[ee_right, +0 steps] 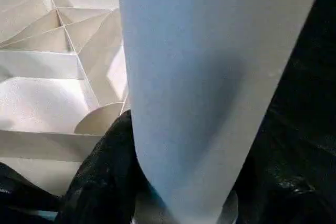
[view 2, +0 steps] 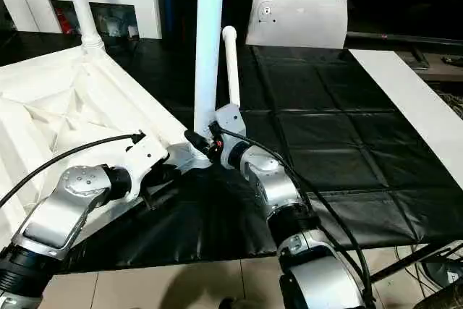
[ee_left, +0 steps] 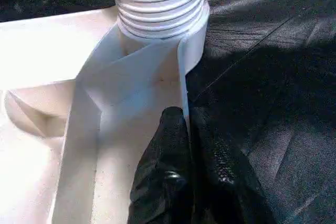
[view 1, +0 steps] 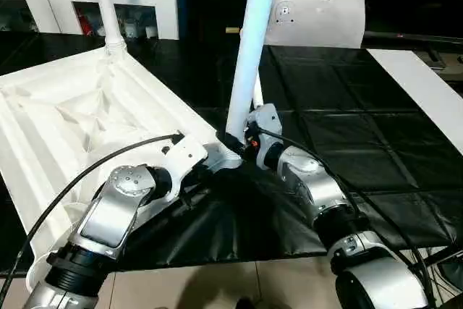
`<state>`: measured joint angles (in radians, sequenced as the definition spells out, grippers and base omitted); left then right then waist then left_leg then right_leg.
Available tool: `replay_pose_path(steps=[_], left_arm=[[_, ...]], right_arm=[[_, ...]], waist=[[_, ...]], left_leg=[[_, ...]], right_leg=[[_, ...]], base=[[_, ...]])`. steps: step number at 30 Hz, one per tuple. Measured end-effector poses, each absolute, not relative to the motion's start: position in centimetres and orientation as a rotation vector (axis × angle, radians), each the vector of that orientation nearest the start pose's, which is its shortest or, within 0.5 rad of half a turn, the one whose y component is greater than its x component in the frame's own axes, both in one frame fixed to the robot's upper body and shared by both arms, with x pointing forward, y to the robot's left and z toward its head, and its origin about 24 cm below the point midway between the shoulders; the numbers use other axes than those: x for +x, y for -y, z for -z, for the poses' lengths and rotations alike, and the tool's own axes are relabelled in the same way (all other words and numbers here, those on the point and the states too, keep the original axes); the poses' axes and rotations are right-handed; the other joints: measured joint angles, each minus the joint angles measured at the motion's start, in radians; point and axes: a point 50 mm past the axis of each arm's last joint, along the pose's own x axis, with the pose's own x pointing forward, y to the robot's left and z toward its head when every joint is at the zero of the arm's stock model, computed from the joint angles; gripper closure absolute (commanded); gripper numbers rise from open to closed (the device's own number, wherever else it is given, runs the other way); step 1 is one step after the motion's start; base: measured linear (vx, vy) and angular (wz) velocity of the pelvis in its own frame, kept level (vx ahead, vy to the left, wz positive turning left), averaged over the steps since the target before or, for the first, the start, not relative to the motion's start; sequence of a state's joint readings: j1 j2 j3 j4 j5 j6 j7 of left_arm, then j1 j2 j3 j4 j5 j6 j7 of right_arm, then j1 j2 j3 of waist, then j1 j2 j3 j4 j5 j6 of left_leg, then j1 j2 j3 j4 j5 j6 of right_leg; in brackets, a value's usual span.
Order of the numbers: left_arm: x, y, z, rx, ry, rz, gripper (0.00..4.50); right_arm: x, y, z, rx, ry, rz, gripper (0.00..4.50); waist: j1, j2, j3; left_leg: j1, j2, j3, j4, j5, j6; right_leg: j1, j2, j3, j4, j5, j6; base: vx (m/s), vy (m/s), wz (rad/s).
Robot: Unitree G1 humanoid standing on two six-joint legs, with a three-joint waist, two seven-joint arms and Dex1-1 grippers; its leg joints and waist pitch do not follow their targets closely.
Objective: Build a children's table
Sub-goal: Insert table leg to table base, then rotate leg to tighten
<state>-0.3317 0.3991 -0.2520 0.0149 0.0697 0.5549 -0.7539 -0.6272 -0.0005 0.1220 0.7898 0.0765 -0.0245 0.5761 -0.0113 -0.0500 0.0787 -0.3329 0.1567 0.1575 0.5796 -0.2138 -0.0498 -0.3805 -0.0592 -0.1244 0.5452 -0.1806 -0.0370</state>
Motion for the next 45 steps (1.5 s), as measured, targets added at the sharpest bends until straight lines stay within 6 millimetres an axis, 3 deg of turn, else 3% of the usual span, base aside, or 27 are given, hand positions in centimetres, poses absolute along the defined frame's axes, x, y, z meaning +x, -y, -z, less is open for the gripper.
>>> replay_pose_path(steps=[5,7,20,25,28,42,45], left_arm=[[28.7,-13.9,-6.1,0.438,-0.455,0.86,4.5],[28.7,-13.7,-6.2,0.444,-0.449,0.878,4.5],[28.9,-13.3,-6.3,0.447,-0.427,0.923,4.5],[28.9,-13.5,-6.4,0.463,-0.413,0.949,4.5],[29.0,-14.0,-6.5,0.485,-0.404,0.955,4.5],[29.2,-15.7,-6.4,0.548,-0.375,1.055,4.5],[29.3,-16.0,-6.5,0.563,-0.376,1.085,4.5]], right_arm=[[33.5,6.0,-3.8,-0.011,-0.198,-0.811,1.27],[32.9,6.6,-2.4,0.003,-0.246,-0.798,1.04],[31.9,8.6,-2.5,-0.013,-0.217,-0.857,0.07],[31.3,10.6,-2.3,-0.027,-0.234,-0.877,0.07],[30.1,12.4,-0.6,-0.024,-0.329,-0.87,0.07],[29.2,16.0,-2.7,-0.087,-0.301,-0.972,0.07],[29.4,16.1,-3.4,-0.076,-0.281,-1.002,0.07]], waist=[[0.013,0.0,0.0],[0.022,0.001,0.0],[0.056,0.004,0.002],[0.068,0.004,0.002],[0.072,0.005,0.003],[0.074,0.005,0.003],[0.078,0.004,0.003]], left_leg=[[0.0,0.0,0.001,0.0,0.0,-0.001],[0.0,0.0,0.002,0.0,0.001,-0.003],[0.0,0.002,0.006,-0.007,0.002,-0.004],[0.001,0.002,0.007,-0.007,0.001,-0.006],[0.0,0.002,0.008,-0.009,0.001,-0.006],[0.001,0.003,0.009,-0.007,0.004,-0.001],[0.001,0.004,0.009,-0.004,0.004,-0.001]], right_leg=[[-0.001,0.0,0.001,0.004,0.004,-0.006],[-0.002,0.0,0.002,0.008,0.007,-0.011],[-0.003,0.0,0.004,0.016,0.007,-0.012],[-0.004,0.0,0.005,0.018,0.012,-0.016],[-0.005,0.0,0.004,0.019,0.012,-0.016],[-0.006,0.001,0.004,0.025,0.012,-0.015],[-0.006,0.0,0.004,0.029,0.011,-0.015]], base=[[0.0,0.0,0.0],[0.0,0.0,0.0],[0.0,0.0,0.0],[0.0,0.0,0.0],[0.0,0.0,0.0],[0.0,0.0,0.0],[0.0,0.0,0.0]])
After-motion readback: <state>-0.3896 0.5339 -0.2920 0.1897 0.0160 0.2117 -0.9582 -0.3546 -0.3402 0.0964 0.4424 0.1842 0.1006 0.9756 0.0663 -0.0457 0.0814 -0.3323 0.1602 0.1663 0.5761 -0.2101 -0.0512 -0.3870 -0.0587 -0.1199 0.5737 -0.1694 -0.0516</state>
